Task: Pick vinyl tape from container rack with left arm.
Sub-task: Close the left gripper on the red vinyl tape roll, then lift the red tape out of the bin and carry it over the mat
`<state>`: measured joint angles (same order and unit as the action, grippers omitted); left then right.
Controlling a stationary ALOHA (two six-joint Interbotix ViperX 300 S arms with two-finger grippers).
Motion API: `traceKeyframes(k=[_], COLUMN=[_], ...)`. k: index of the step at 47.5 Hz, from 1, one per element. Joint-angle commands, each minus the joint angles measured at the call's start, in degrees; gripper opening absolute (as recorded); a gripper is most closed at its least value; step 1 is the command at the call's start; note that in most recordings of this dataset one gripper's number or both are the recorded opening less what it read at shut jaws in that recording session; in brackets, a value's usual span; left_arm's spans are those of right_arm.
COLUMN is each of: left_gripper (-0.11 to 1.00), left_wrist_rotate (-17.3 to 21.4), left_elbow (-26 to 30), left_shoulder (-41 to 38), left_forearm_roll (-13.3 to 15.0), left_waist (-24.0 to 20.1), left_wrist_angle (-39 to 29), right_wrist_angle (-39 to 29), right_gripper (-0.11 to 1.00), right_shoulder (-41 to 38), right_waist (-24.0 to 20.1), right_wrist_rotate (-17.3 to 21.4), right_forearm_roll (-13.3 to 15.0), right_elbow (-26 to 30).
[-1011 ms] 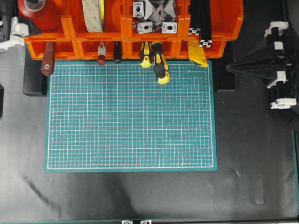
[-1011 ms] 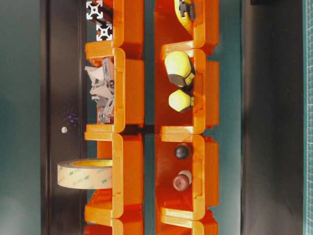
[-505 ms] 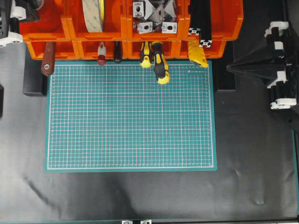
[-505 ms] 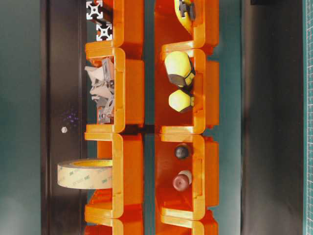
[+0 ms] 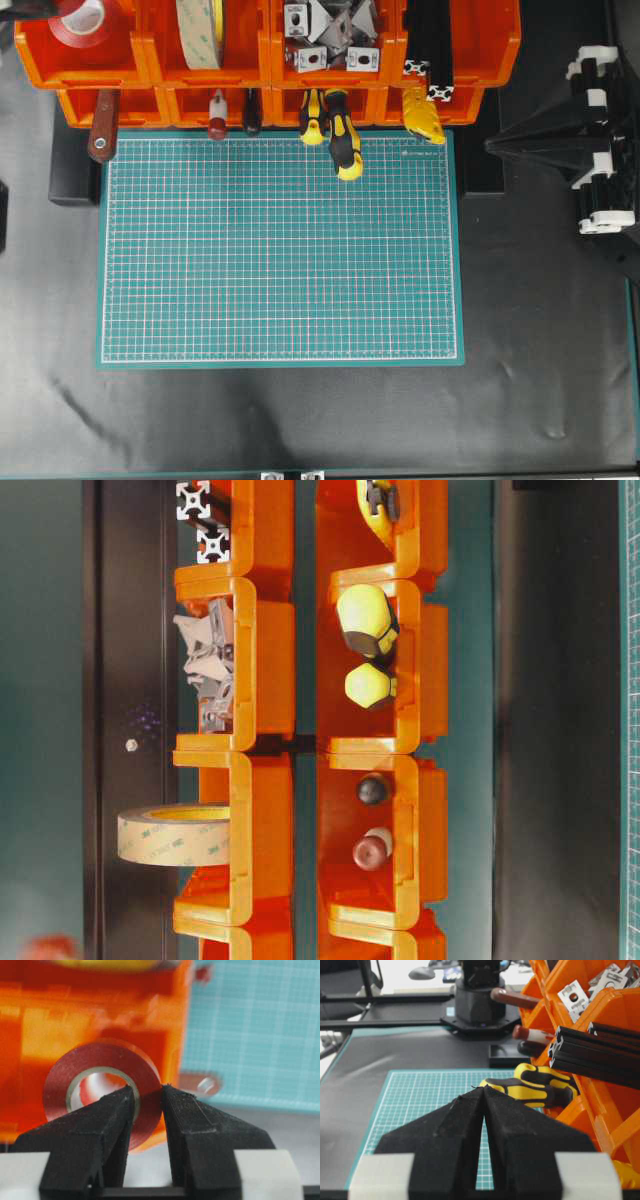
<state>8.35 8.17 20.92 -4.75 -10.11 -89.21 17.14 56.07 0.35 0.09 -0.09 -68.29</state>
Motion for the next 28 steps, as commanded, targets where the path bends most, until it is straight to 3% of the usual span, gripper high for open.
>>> traceKeyframes(k=[1,7,14,28], left_gripper=[0.19,0.19,0.19,0.19], left_wrist_rotate=[-1.4,-5.0,-6.8,-6.5], left_elbow=[6.3,8.1,4.9,-8.1], left_shoulder=[-0.7,-2.7,-5.4,-9.1], left_forearm_roll=[0.1,0.0,0.0,0.0], left_waist=[4.7,12.0,19.5,24.8], left_wrist_angle=[-0.1,0.8,7.2,25.5], right_wrist_angle=[1.1,1.1,1.1,1.1], right_gripper=[0.0,0.0,0.0,0.0], right_shoulder=[-0.2,-0.2,-0.2,0.4], right_waist=[0.1,0.1,0.1,0.1], right_wrist_rotate=[0.1,0.1,0.1,0.1], right_forearm_roll=[-0.1,-0.1,-0.1,-0.1], right_elbow=[1.3,1.2,1.1,1.1])
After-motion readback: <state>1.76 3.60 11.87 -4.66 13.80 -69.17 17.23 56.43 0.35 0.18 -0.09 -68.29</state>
